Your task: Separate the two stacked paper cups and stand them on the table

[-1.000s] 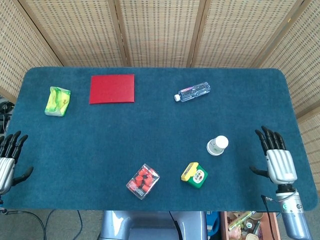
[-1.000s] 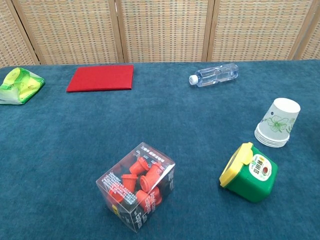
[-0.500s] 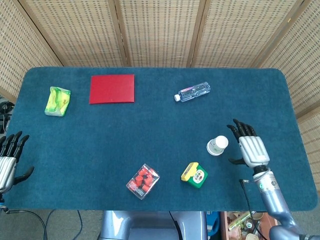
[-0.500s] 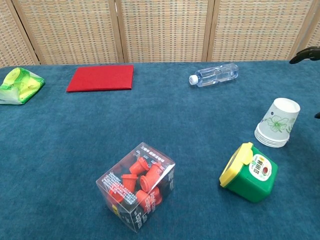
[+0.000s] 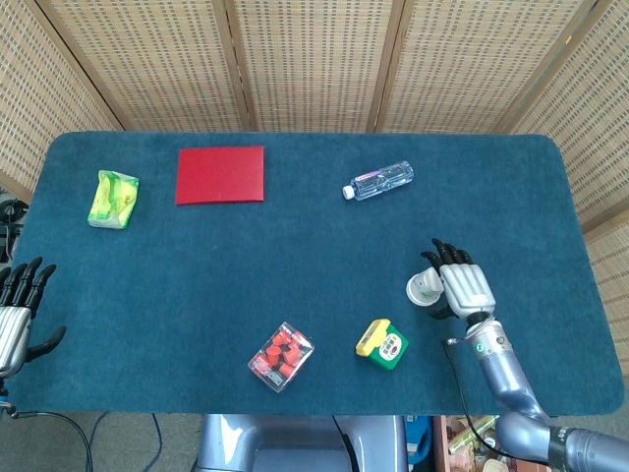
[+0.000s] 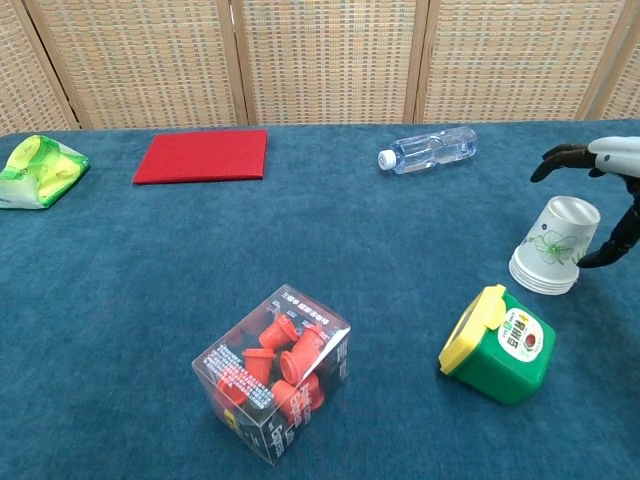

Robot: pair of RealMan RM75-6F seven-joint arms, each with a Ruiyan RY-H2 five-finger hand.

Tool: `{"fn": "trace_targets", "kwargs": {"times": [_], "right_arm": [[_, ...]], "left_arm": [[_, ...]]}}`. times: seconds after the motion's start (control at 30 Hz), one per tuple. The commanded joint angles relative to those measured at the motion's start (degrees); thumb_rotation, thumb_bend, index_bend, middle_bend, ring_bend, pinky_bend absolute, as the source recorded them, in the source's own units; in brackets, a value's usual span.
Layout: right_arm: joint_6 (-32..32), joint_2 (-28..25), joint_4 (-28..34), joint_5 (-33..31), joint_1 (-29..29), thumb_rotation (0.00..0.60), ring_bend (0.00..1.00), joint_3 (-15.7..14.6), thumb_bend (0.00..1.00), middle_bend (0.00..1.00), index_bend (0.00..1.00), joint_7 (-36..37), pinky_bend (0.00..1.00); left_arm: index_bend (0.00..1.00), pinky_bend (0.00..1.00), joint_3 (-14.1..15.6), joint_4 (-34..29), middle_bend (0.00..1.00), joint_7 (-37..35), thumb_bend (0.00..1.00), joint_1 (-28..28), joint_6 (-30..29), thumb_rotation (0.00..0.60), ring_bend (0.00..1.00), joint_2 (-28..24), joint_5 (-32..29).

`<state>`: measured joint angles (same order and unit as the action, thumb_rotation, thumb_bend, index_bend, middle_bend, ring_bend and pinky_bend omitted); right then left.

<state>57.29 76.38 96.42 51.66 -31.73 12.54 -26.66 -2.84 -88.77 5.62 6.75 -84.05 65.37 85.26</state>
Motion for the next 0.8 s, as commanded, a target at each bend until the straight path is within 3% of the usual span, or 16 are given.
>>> {"fn": "trace_targets", "kwargs": {"times": [0.03,0.33,0.43,0.57,0.8], "right_arm": [[-1.45,1.87,-3.22,-1.49,-1.42,0.6,0.0,-0.33,0.09,0.06,0.21,0.08,0.18],[-3.13,4.24,-8.17,-2.96,-3.2,0.6,0.0,-1.2,0.11,0.09,0.25,1.1,0.21],[-3.06,4.98,-9.07,-2.9,-3.43,0.6,0.01,-1.23,0.13,0.15,0.3,1.8,0.29],[-1.41,6.44,-10.71,-1.53,-3.54,0.6,0.19,-1.22,0.17,0.35,0.46,2.41,0.5],[0.43,8.34,-12.64,0.86,-3.56,0.6,0.36,-0.93,0.2,0.51,0.62,4.32,0.63]], "left_arm": [[0.0,0.0,0.07,0.06,0.0,0.32,0.28,0.14,0.33,0.6,0.0,0.18,-0.09],[0.0,0.0,-0.07,0.32,0.0,0.66,0.28,0.42,0.89,0.6,0.0,0.52,-0.63],[0.0,0.0,-0.12,0.44,0.0,0.57,0.28,0.48,0.98,0.6,0.0,0.59,-0.73],[0.0,0.0,-0.19,0.61,0.0,0.32,0.28,0.51,0.91,0.6,0.0,0.65,-0.74],[0.0,0.0,-0.23,0.8,0.0,-0.25,0.28,0.59,1.13,0.6,0.0,0.64,-0.96]]}}
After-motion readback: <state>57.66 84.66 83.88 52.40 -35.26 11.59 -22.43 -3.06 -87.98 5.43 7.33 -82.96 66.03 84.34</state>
